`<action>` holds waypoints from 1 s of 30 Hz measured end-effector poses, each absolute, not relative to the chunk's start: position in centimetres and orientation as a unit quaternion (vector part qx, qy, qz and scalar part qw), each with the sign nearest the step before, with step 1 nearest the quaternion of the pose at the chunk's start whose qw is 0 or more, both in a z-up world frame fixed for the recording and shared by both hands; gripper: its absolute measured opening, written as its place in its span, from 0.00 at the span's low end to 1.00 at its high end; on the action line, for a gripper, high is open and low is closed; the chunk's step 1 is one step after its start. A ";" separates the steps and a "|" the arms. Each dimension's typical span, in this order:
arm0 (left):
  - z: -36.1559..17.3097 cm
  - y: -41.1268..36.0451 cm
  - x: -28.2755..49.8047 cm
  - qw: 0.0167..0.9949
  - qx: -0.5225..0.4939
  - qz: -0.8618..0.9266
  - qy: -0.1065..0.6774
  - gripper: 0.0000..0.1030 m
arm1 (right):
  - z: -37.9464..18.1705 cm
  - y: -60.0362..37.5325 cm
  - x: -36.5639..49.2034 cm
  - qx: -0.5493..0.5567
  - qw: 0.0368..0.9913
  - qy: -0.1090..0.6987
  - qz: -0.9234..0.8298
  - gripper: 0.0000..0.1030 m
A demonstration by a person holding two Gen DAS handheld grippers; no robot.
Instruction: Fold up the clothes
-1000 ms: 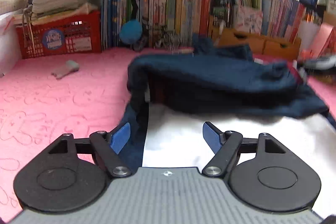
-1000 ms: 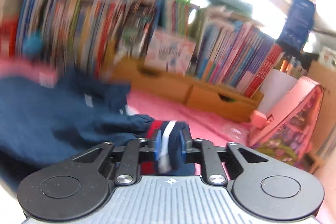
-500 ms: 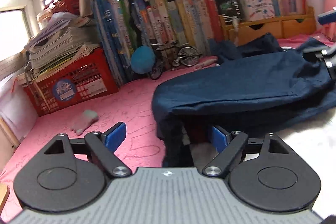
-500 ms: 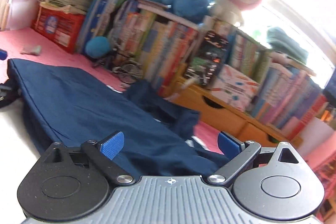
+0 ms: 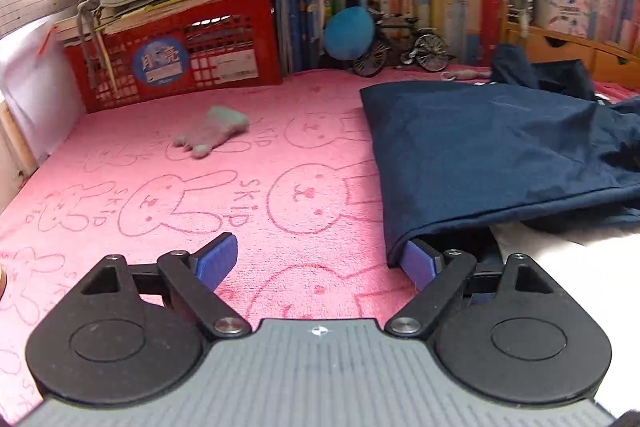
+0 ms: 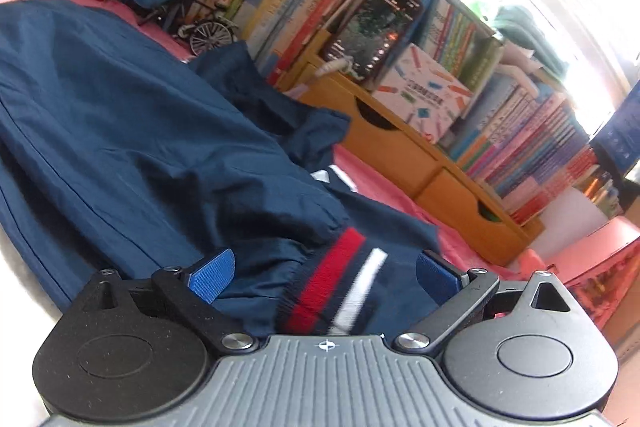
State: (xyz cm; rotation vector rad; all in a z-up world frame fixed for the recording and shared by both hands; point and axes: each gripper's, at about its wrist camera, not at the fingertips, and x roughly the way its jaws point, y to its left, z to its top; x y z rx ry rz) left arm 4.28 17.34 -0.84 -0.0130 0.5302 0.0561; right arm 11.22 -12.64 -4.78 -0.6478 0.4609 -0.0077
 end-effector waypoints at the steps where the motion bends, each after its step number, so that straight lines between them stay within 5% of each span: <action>1: -0.3 17.6 3.9 0.966 -0.020 0.013 0.256 0.85 | -4.6 -13.0 11.0 -0.321 0.922 0.219 -0.007 0.95; 8: 1.6 17.1 3.9 0.972 -0.052 -0.036 0.226 0.86 | -1.4 -12.2 10.4 -0.228 0.960 0.156 0.050 0.97; 12: -0.3 11.2 8.8 0.970 0.047 0.049 0.233 0.61 | -1.7 -7.5 11.4 -0.204 0.955 0.172 0.128 0.97; 18: -5.6 8.0 10.4 0.936 0.203 0.103 0.267 0.60 | -5.1 -4.9 11.0 -0.305 0.929 0.168 0.125 0.97; 24: -5.9 8.2 10.2 0.933 0.215 0.101 0.269 0.60 | -6.4 -9.8 11.7 -0.359 0.913 0.188 0.039 1.00; 30: -5.4 8.5 10.0 0.941 0.195 0.063 0.269 0.61 | -5.9 -18.9 12.5 -0.287 0.924 0.254 -0.010 0.99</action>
